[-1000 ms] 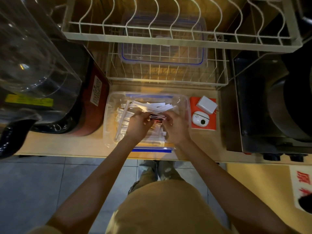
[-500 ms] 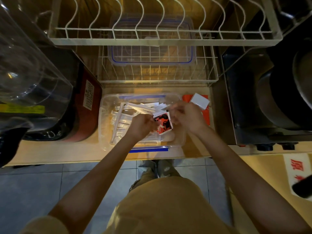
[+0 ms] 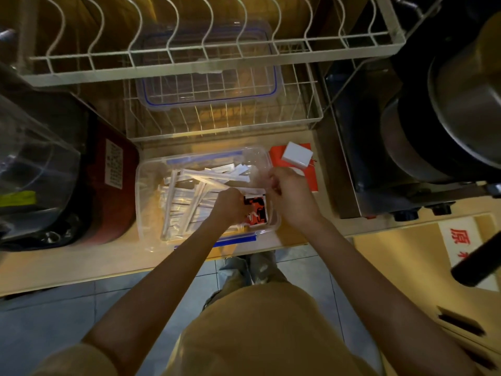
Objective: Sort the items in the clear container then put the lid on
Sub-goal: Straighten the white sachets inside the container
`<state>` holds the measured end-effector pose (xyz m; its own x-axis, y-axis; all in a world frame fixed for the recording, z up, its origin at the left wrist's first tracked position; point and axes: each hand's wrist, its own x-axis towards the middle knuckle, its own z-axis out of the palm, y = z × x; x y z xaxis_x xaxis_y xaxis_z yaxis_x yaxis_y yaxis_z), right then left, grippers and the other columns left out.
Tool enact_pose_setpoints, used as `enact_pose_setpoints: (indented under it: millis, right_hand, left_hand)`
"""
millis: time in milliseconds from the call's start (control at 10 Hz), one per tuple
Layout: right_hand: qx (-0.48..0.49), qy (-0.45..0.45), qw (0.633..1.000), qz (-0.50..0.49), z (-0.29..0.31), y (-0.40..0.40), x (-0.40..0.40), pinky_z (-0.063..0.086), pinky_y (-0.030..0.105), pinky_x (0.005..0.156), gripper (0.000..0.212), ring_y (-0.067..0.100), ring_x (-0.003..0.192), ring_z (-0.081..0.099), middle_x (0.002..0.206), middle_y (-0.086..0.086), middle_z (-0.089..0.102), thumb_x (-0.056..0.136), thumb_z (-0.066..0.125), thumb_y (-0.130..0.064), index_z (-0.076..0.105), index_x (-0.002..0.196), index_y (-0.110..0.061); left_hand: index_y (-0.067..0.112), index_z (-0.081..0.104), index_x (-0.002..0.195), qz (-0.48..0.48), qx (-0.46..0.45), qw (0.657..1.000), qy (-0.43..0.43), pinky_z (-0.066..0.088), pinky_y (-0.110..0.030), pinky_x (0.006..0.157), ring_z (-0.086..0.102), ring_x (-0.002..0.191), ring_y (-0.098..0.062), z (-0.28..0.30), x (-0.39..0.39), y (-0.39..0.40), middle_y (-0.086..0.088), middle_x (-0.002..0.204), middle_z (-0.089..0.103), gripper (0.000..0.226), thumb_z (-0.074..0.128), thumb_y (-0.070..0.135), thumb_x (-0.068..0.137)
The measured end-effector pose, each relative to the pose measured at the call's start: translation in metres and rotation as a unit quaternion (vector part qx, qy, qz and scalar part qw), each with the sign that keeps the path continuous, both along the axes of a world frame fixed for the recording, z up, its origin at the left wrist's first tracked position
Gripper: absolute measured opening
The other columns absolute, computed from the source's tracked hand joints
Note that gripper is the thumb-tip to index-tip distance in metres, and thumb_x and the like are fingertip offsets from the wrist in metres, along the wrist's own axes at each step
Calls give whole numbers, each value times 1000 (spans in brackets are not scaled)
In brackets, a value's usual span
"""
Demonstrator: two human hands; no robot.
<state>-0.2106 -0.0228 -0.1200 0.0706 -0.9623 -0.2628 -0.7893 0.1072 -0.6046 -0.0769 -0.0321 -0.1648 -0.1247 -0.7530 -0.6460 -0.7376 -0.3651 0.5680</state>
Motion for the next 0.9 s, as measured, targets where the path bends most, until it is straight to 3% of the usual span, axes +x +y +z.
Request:
enact_pose_setpoints:
  millis: [100, 200, 300, 400, 500, 600, 700, 800, 900]
  right_hand:
    - [12, 43, 995, 86, -1, 0, 14, 52, 34, 89, 26, 22, 102, 62, 114, 10, 64, 92, 47, -3, 63, 111, -8]
    - [60, 65, 983, 159, -9, 0, 29, 51, 31, 89, 28, 24, 104, 61, 116, 14, 62, 94, 43, -2, 58, 118, -6]
    - [97, 59, 971, 210, -21, 4, 38, 50, 32, 90, 30, 24, 108, 60, 122, 14, 58, 98, 37, -10, 48, 125, -7]
    - [120, 104, 967, 201, -25, 2, 43, 49, 35, 94, 35, 26, 112, 58, 131, 12, 53, 94, 48, -7, 46, 129, -5]
    - [104, 141, 956, 234, -32, 0, 44, 51, 37, 92, 32, 25, 108, 60, 130, 11, 52, 95, 46, -8, 47, 127, -5]
    - [84, 166, 951, 248, -33, -1, 42, 52, 37, 91, 30, 24, 107, 59, 131, 11, 51, 95, 46, -9, 49, 125, -5]
    - [87, 170, 947, 260, -30, -1, 40, 50, 35, 91, 30, 24, 111, 56, 135, 10, 48, 93, 48, -10, 56, 122, -6]
    - [72, 180, 941, 279, -29, 0, 39, 49, 35, 89, 31, 23, 113, 55, 135, 10, 49, 93, 48, -10, 56, 122, -8]
    - [75, 196, 932, 295, -29, -1, 40, 49, 39, 91, 34, 25, 116, 52, 137, 12, 45, 93, 48, -9, 52, 127, -7]
  left_hand:
    - [-4, 66, 94, 4, -12, 1000, -15, 51, -35, 87, 68, 89, -32, -1, -2, 0, -23, 96, 71, 24, 59, 17, 86]
    - [-7, 64, 94, 18, 13, 1000, -4, 54, -28, 73, 68, 82, -33, 0, 0, 0, -26, 97, 70, 23, 56, 13, 88]
    - [-12, 60, 101, 35, 38, 999, -12, 46, -16, 53, 65, 80, -32, 0, 7, 0, -28, 106, 66, 23, 57, 3, 83]
    - [-11, 59, 107, 39, 69, 997, 16, 49, -16, 56, 57, 67, -19, -1, 16, 0, -25, 104, 65, 28, 60, -2, 80]
    - [-7, 63, 103, 51, 69, 995, 44, 54, -30, 74, 59, 75, -21, -2, 23, -4, -25, 105, 67, 24, 61, 1, 81]
    - [-2, 69, 96, -3, -37, 999, 3, 49, -30, 82, 66, 89, -31, 2, 27, -5, -23, 98, 71, 18, 58, 2, 82]
    - [9, 69, 103, -76, -195, 978, -25, 46, -29, 84, 63, 97, -30, 1, 31, -3, -16, 105, 70, 26, 56, 0, 83]
    - [22, 61, 118, -170, -248, 949, -89, 41, -33, 94, 50, 113, -25, -7, 35, -9, -6, 120, 62, 35, 56, 10, 85]
    - [24, 58, 122, -241, -250, 932, -106, 40, -33, 94, 45, 116, -25, -13, 34, -17, -5, 122, 58, 36, 55, 18, 87]
